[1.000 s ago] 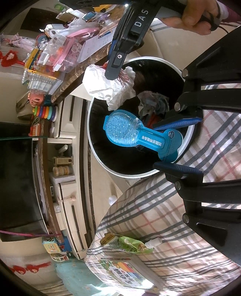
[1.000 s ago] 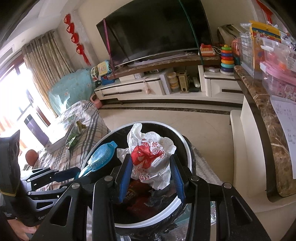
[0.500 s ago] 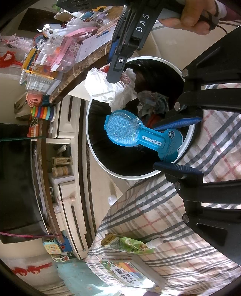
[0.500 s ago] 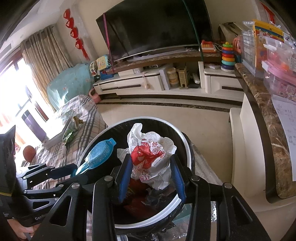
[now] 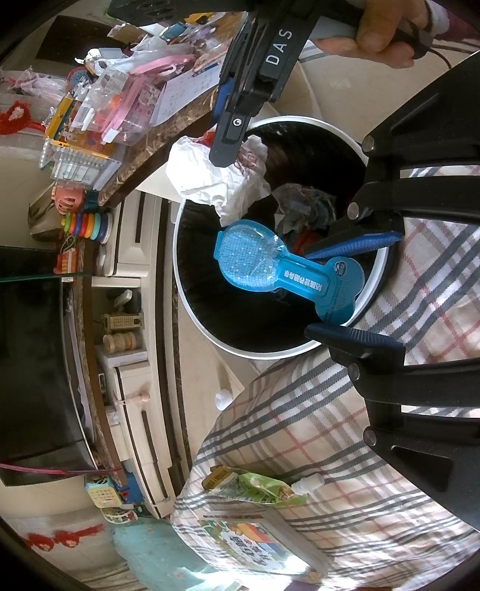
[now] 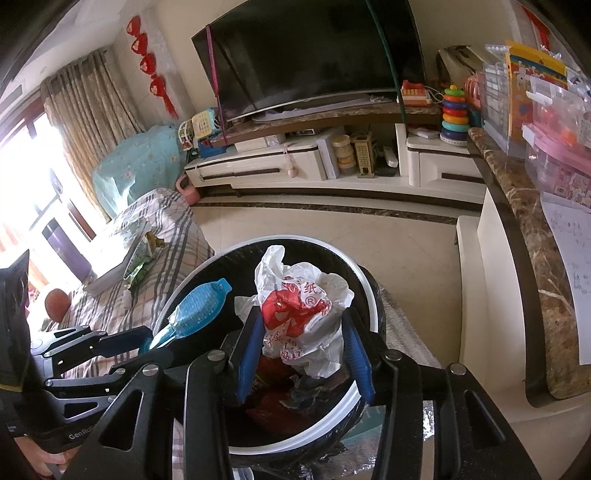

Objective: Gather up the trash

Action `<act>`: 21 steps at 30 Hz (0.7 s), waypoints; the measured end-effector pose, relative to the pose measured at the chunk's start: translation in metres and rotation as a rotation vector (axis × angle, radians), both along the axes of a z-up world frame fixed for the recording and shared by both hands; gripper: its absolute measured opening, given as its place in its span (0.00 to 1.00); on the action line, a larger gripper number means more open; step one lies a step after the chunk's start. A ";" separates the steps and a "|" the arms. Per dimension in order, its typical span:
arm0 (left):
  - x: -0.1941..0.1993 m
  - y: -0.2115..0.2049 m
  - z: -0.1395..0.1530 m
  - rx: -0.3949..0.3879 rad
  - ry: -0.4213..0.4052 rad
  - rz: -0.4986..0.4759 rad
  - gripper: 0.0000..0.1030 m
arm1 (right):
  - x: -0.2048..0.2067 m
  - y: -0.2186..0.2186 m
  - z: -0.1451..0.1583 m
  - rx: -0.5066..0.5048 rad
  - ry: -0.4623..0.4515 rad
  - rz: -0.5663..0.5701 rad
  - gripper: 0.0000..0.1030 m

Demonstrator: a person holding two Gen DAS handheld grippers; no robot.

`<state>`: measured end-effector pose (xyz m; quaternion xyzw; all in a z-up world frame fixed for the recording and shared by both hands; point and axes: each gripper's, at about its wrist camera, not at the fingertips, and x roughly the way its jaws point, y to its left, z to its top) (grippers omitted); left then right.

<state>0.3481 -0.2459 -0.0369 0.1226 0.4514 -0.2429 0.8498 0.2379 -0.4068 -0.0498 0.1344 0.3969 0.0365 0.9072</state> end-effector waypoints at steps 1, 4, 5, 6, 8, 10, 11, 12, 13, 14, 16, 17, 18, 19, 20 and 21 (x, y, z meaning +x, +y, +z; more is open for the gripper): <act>-0.001 0.000 0.001 0.001 -0.002 -0.002 0.35 | 0.000 -0.001 0.000 -0.001 0.001 0.001 0.45; -0.004 0.003 0.006 -0.001 -0.018 0.004 0.47 | 0.001 -0.001 0.001 0.010 0.008 0.010 0.51; -0.006 0.005 0.007 -0.004 -0.023 0.009 0.49 | 0.001 -0.001 0.002 0.013 0.008 0.012 0.53; -0.008 0.008 0.008 -0.006 -0.027 0.014 0.52 | 0.000 -0.001 0.002 0.015 0.007 0.015 0.55; -0.012 0.014 0.009 -0.013 -0.029 0.030 0.58 | -0.003 -0.002 0.004 0.025 0.001 0.014 0.65; -0.017 0.023 0.011 -0.033 -0.025 0.044 0.58 | -0.006 -0.001 0.006 0.033 -0.007 0.010 0.70; -0.020 0.028 0.012 -0.047 -0.017 0.056 0.59 | -0.009 -0.001 0.007 0.040 -0.011 0.009 0.71; -0.023 0.033 0.013 -0.062 -0.012 0.068 0.62 | -0.010 -0.001 0.008 0.044 -0.013 0.009 0.71; -0.028 0.039 0.014 -0.082 -0.007 0.079 0.63 | -0.014 -0.001 0.010 0.050 -0.017 0.010 0.72; -0.034 0.048 0.016 -0.112 0.000 0.091 0.63 | -0.018 0.000 0.011 0.055 -0.025 0.010 0.73; -0.043 0.059 0.017 -0.146 0.002 0.108 0.64 | -0.025 0.003 0.015 0.062 -0.040 0.008 0.81; -0.051 0.067 0.018 -0.168 -0.001 0.123 0.66 | -0.029 0.004 0.017 0.070 -0.051 0.006 0.86; -0.056 0.075 0.019 -0.186 -0.002 0.132 0.66 | -0.035 0.005 0.019 0.084 -0.063 0.002 0.90; -0.061 0.081 0.018 -0.200 -0.002 0.140 0.67 | -0.039 0.006 0.020 0.093 -0.070 -0.002 0.92; -0.068 0.089 0.018 -0.219 -0.001 0.152 0.67 | -0.044 0.007 0.020 0.104 -0.076 -0.007 0.94; -0.075 0.096 0.017 -0.233 0.000 0.165 0.68 | -0.050 0.009 0.021 0.119 -0.084 -0.010 0.94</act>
